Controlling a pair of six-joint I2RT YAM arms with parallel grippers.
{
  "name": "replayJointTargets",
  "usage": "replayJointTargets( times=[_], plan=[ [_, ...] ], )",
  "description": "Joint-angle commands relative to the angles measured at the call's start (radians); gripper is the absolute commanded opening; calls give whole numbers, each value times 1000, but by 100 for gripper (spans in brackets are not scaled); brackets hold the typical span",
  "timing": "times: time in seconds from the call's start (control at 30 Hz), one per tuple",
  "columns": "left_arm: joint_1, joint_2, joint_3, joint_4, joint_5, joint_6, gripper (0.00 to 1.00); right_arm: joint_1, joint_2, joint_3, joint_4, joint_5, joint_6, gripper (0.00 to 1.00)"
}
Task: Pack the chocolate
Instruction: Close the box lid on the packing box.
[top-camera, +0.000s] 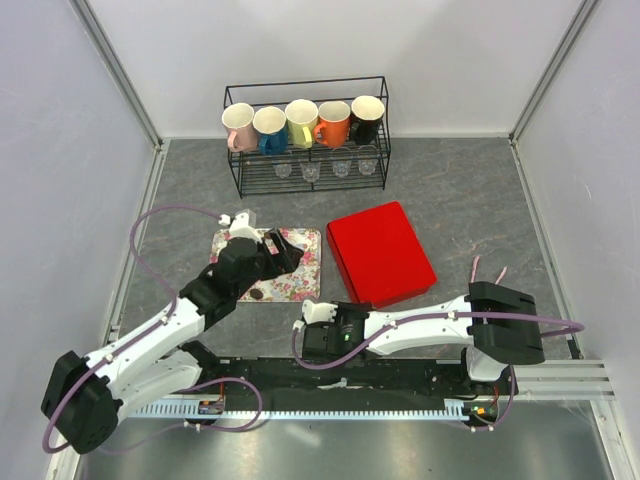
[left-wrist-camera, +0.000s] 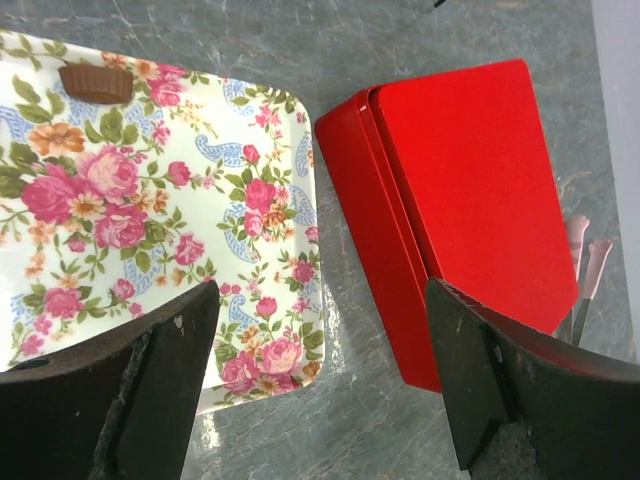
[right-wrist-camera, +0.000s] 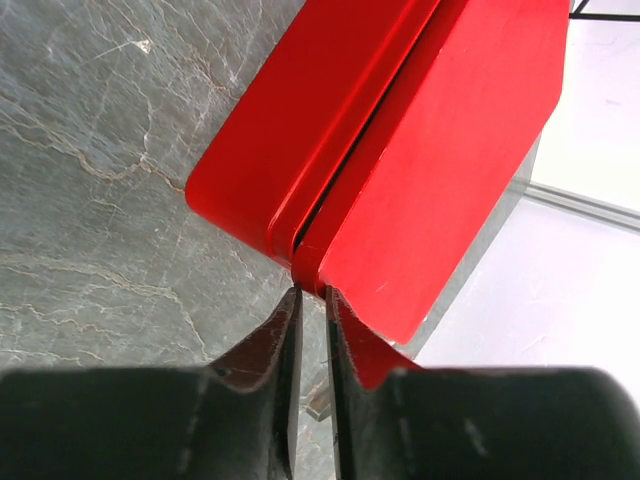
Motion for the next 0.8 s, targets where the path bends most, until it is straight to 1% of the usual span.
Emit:
replayJointTargets(
  times=[0.0, 0.03, 0.3, 0.6, 0.73, 0.77],
  plan=[
    [5, 54, -19, 106, 57, -21, 90, 2, -3, 26, 21, 5, -13, 19],
    [5, 76, -24, 115, 65, -25, 90, 0, -3, 24, 29, 5, -14, 17],
    [5, 168, -38, 196, 129, -57, 90, 8, -28, 19, 69, -29, -28, 10],
    [3, 306, -47, 324, 235, -111, 90, 17, -100, 16, 152, -87, -59, 9],
    [-1, 332, -47, 351, 250, -122, 90, 14, -141, 13, 166, -99, -43, 10],
    [-1, 334, -47, 358, 250, -123, 90, 8, -153, 10, 170, -116, -33, 12]
  ],
)
